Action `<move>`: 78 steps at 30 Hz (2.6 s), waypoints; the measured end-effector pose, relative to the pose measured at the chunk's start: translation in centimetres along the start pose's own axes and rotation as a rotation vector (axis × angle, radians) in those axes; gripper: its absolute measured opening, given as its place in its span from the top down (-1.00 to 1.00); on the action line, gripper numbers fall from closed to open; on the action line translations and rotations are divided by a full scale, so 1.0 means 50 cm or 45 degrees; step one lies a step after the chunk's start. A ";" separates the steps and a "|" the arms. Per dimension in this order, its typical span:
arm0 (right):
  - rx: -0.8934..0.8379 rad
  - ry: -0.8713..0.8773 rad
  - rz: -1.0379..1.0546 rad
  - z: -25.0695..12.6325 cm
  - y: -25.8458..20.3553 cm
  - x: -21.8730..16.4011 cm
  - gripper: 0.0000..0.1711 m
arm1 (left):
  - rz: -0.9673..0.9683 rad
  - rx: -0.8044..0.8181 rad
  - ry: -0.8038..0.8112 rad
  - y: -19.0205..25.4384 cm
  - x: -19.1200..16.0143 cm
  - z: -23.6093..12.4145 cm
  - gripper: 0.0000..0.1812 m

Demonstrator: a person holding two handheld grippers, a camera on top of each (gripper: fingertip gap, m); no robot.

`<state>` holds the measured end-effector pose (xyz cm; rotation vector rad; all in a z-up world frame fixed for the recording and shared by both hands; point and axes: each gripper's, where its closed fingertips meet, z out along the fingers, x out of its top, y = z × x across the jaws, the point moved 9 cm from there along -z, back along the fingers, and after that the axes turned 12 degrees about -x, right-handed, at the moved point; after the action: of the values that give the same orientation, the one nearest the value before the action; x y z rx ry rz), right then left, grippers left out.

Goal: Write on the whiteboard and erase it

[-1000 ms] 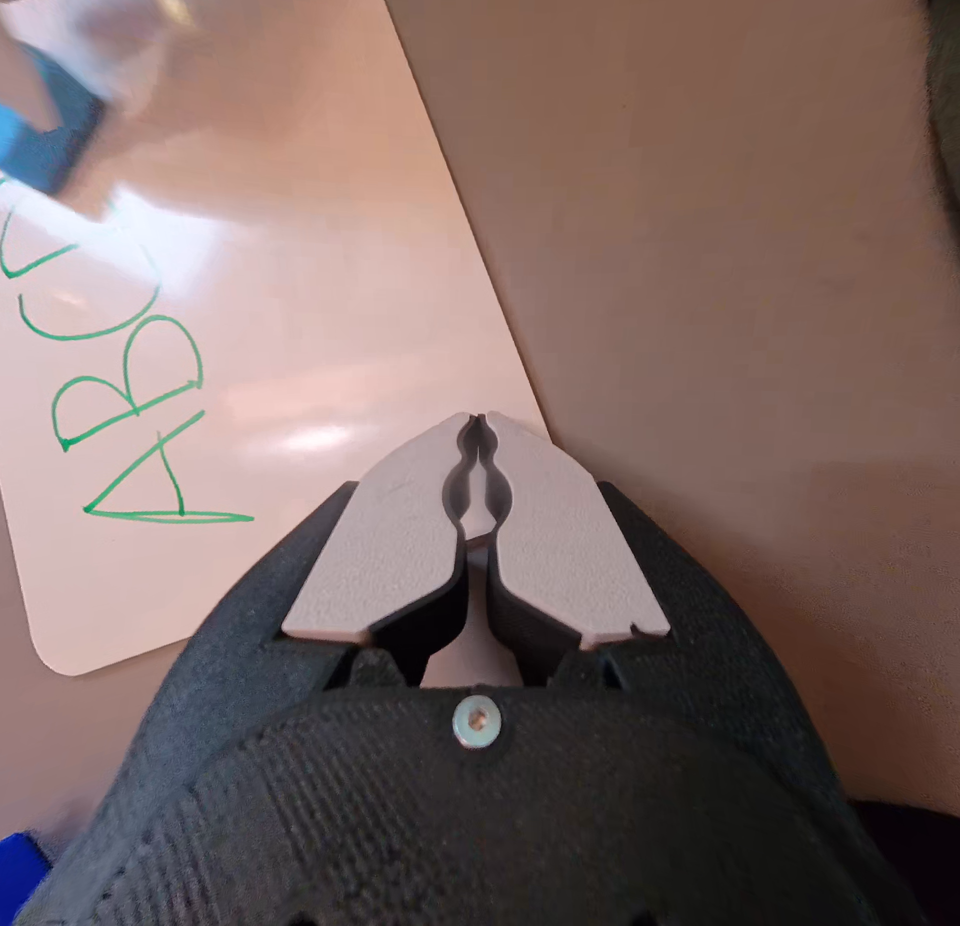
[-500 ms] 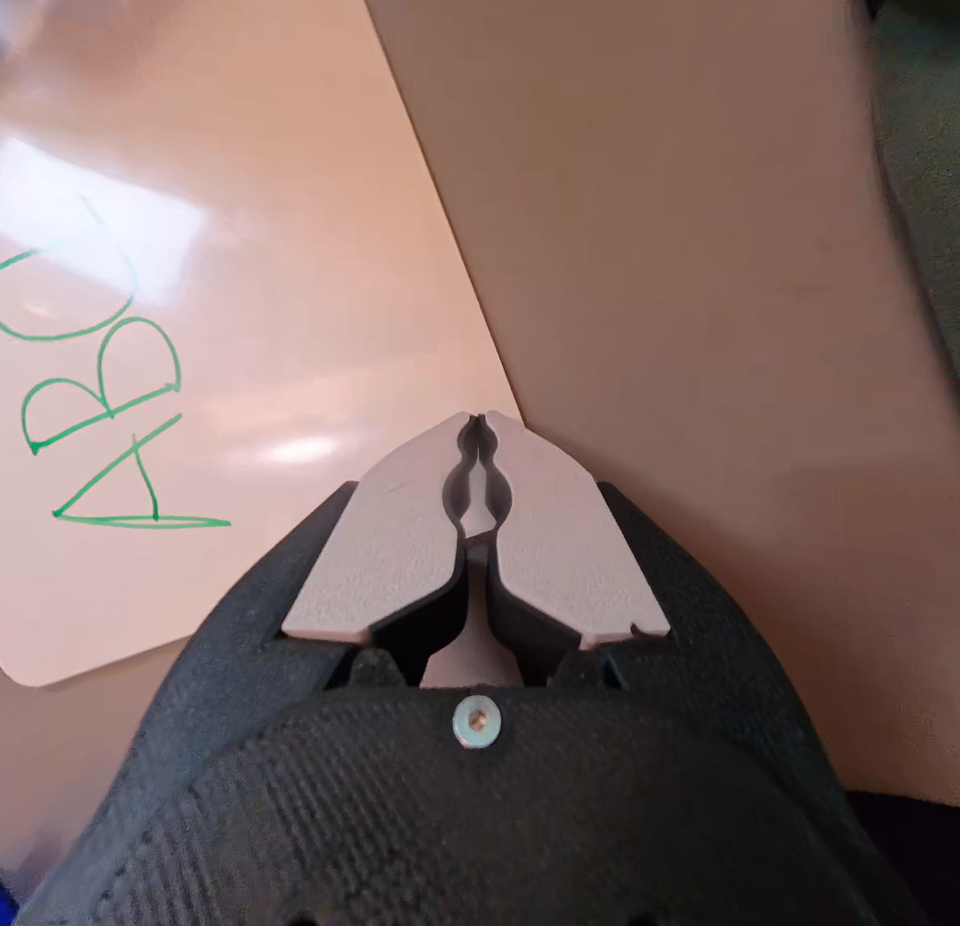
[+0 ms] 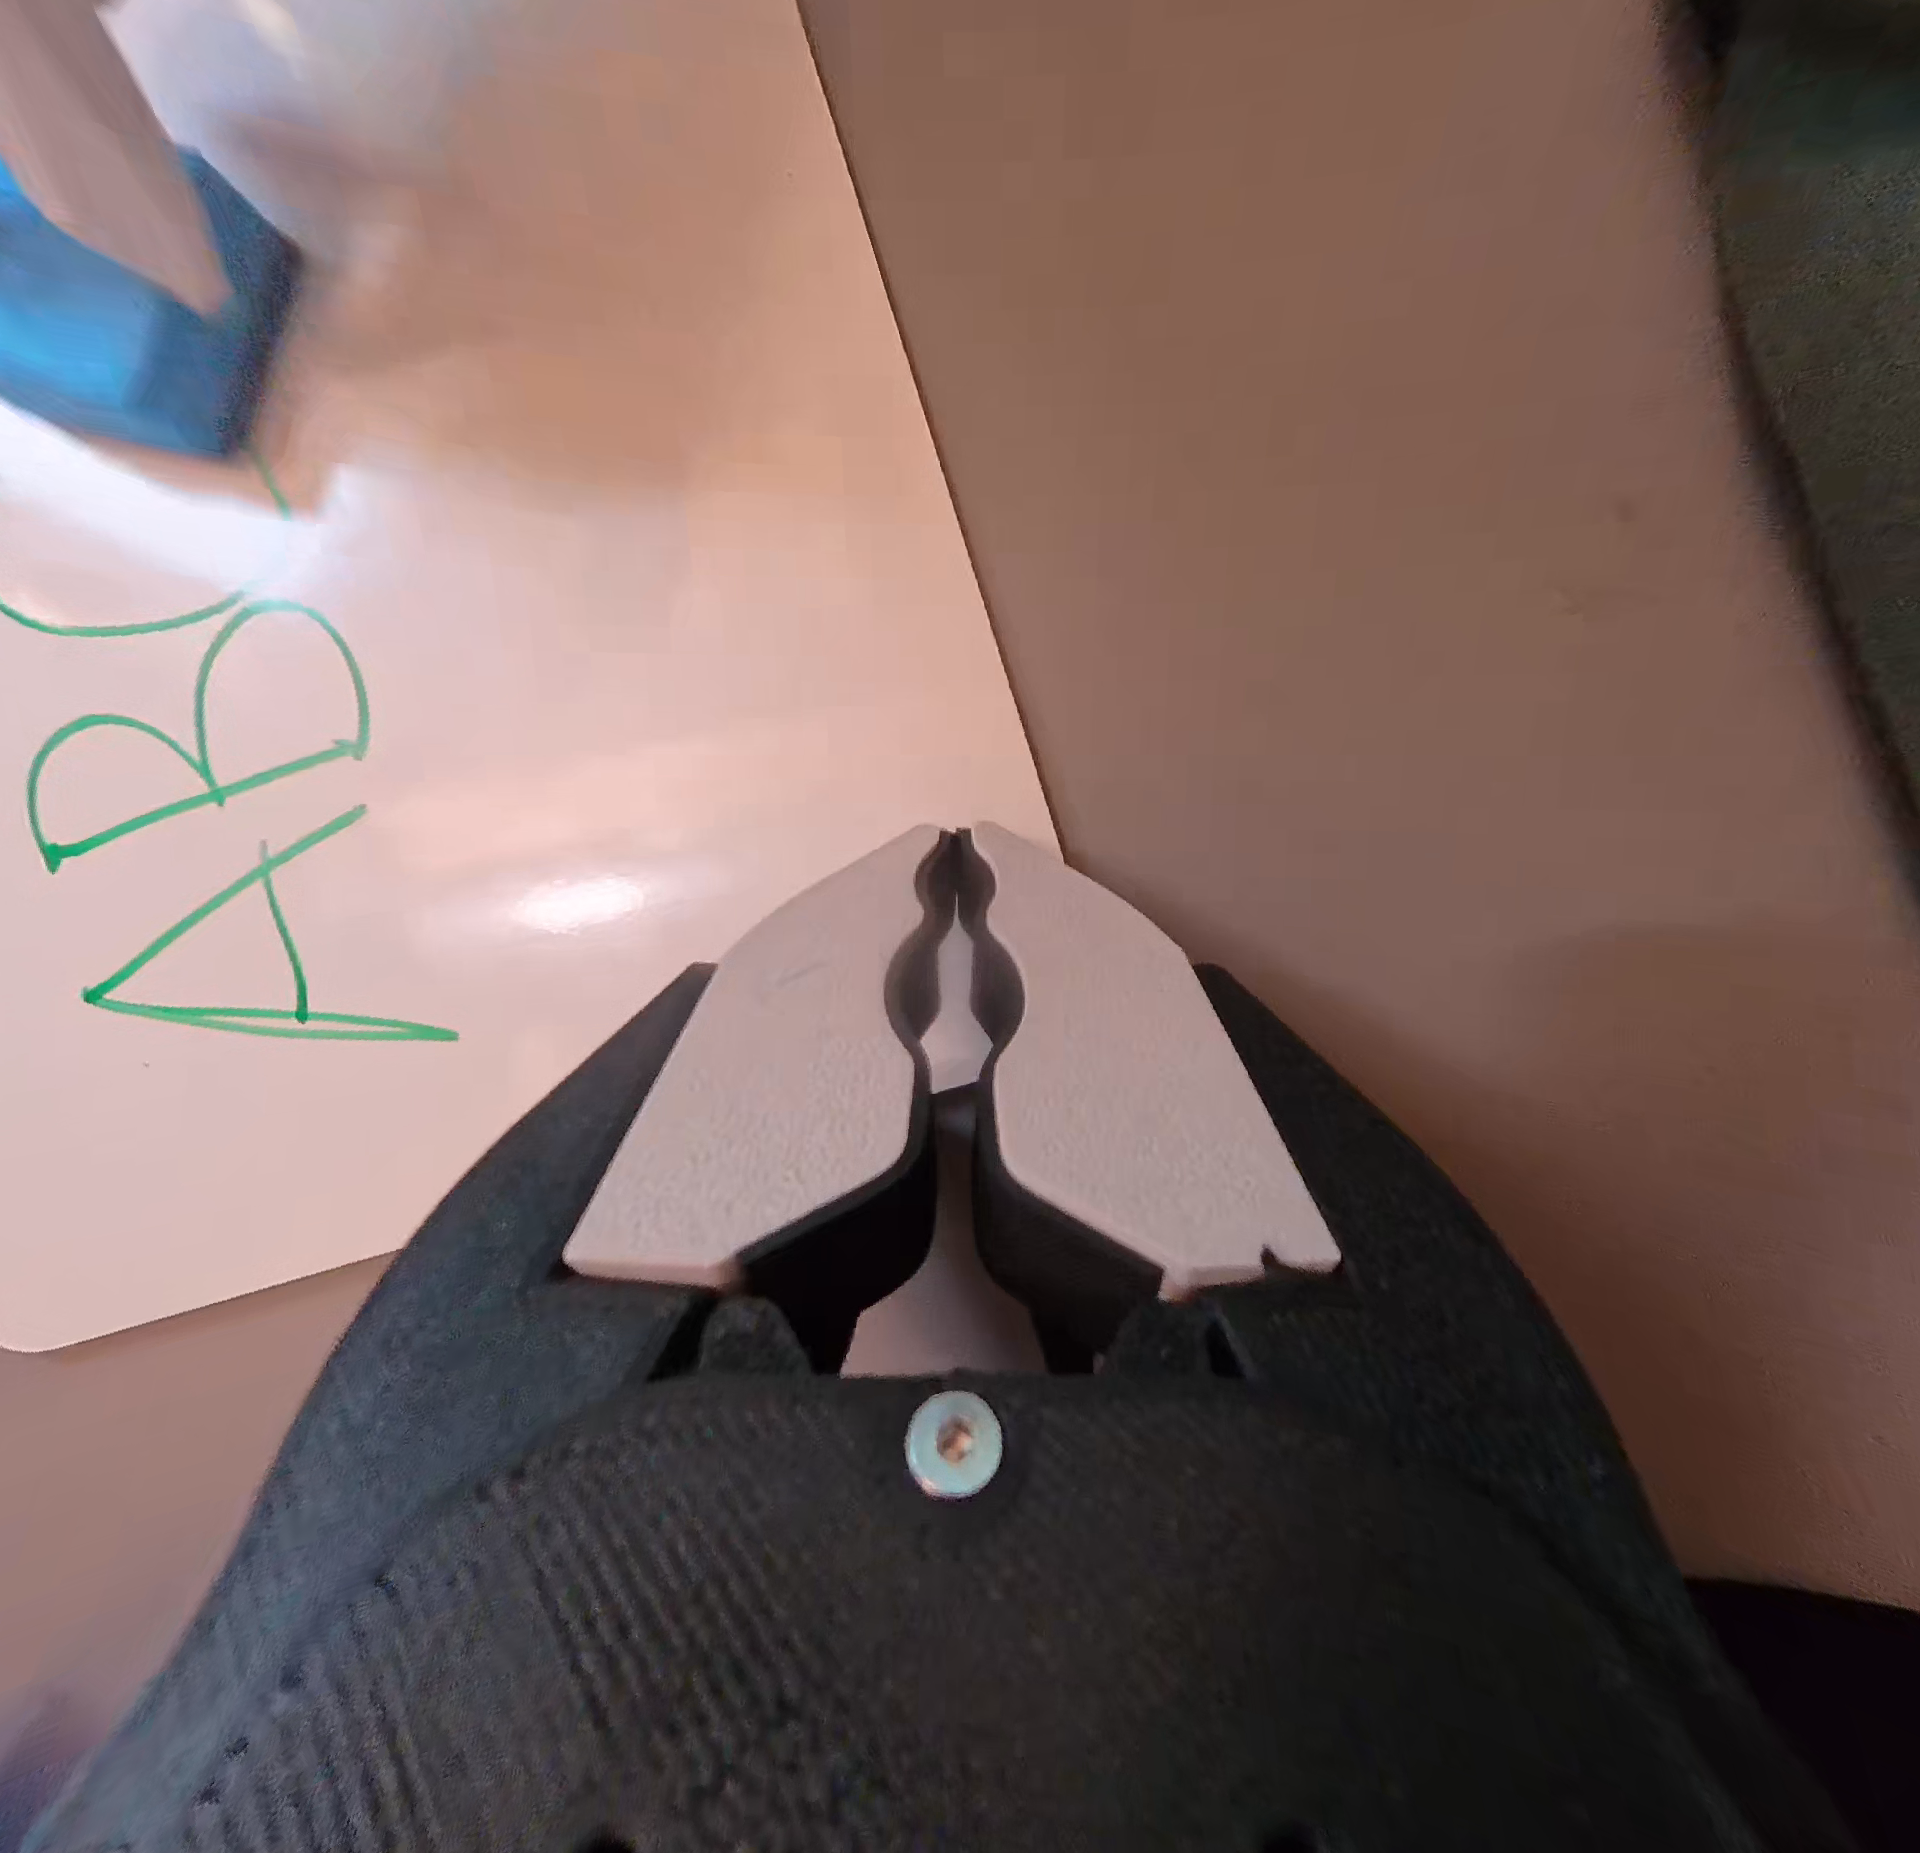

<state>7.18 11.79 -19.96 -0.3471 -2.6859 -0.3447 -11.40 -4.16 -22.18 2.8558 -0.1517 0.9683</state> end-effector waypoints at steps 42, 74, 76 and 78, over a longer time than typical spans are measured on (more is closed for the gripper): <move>0.078 0.074 -0.020 0.034 -0.037 0.077 0.45 | -0.052 -0.030 0.052 0.000 -0.003 0.001 1.00; 0.050 0.006 -0.070 0.090 -0.008 0.193 0.45 | -0.045 -0.001 0.040 -0.008 -0.004 -0.003 1.00; 0.132 0.062 -0.223 0.082 -0.083 0.206 0.45 | -0.045 -0.020 0.045 -0.010 -0.004 -0.002 1.00; 0.130 0.116 -0.301 0.089 -0.112 0.231 0.45 | -0.047 -0.035 0.049 -0.011 -0.003 -0.002 1.00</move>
<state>-6.32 10.01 -20.06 0.0174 -2.6460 -0.2828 -11.51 -3.59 -22.25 2.8026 -0.1071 1.0056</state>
